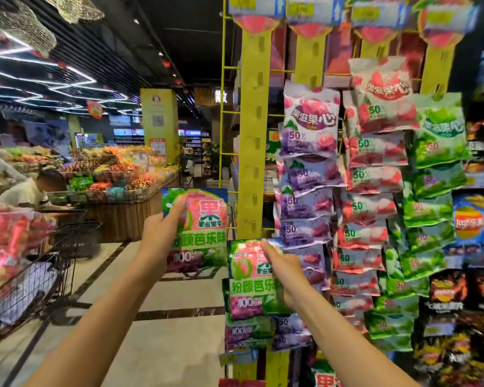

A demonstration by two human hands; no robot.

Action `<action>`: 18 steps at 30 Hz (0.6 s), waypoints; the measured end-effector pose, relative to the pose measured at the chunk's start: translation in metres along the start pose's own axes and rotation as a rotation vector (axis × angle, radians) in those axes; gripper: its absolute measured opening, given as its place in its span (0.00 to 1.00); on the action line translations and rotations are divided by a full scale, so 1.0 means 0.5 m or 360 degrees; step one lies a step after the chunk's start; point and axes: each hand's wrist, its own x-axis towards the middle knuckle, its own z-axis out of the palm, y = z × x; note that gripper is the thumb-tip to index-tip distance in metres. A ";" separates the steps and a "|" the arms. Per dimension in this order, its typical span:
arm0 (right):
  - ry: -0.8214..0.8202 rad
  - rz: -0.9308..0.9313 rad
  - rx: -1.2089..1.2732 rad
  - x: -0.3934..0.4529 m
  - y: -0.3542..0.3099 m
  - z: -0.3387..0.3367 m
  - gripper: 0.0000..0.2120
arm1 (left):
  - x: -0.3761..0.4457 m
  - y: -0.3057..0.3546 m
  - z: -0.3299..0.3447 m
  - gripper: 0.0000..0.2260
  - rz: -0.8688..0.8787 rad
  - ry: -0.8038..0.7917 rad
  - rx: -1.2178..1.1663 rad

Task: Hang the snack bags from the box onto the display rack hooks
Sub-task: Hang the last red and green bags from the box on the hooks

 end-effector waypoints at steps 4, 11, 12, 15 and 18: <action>0.0226 0.0010 -0.0151 0.037 0.008 0.030 0.23 | 0.018 -0.011 0.019 0.19 -0.0055 -0.0023 0.0010; 0.0498 0.0135 -0.0276 0.068 0.051 0.042 0.17 | 0.023 -0.024 0.046 0.18 -0.0162 -0.0040 -0.0004; 0.0484 0.0163 -0.0277 0.067 0.062 0.040 0.18 | 0.025 -0.026 0.045 0.18 -0.0166 -0.0042 -0.0008; 0.0432 0.0228 -0.0266 0.063 0.096 0.035 0.18 | 0.034 -0.030 0.039 0.17 -0.0158 -0.0044 0.0003; 0.0353 0.0169 -0.0218 0.047 0.101 0.033 0.21 | 0.042 -0.030 0.035 0.18 -0.0164 -0.0044 0.0020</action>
